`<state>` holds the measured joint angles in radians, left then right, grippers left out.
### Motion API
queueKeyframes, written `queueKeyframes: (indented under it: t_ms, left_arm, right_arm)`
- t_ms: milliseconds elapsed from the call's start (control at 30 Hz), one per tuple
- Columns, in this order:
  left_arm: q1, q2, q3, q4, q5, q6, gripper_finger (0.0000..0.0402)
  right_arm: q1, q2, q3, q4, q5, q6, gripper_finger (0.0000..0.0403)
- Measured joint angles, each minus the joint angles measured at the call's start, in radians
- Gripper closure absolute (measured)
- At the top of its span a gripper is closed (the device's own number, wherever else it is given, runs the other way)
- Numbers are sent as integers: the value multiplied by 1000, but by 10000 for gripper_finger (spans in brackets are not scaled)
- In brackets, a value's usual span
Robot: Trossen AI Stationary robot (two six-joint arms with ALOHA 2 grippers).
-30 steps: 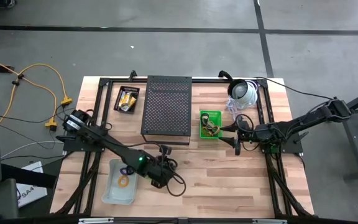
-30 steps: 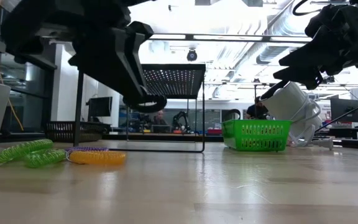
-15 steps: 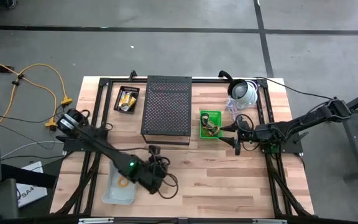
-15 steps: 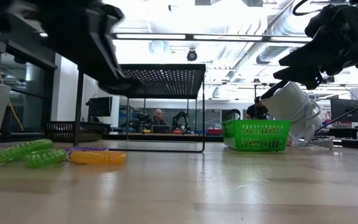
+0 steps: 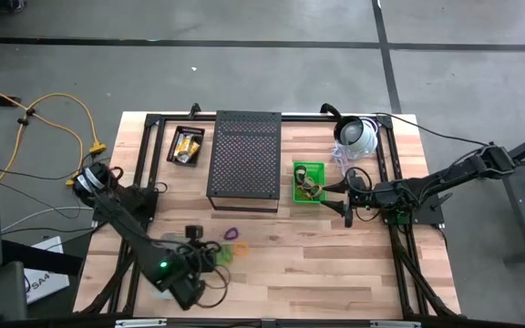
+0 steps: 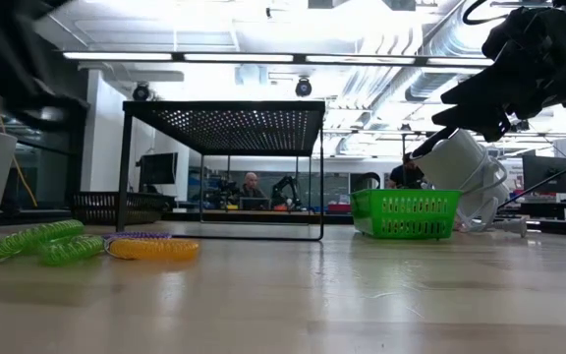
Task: Pick & Place Office Desk Supplies
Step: Put the black spring keychain into the gray bin
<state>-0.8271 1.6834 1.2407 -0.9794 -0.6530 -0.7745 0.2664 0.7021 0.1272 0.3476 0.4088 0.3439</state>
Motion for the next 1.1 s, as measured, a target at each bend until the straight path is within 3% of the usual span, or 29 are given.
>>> queueKeyframes:
  t_ms: [500,800,1100]
  left_arm:
    - [-157,-107,4,-219,156,-300,358]
    - [-186,-105,4,-230,180,-398,358]
    - [-166,-67,3,-190,421,-587,358]
  right_arm:
    - [0,0,0,0,0,0,180]
    - [0,0,0,0,0,0,180]
    - [0,0,0,0,0,0,180]
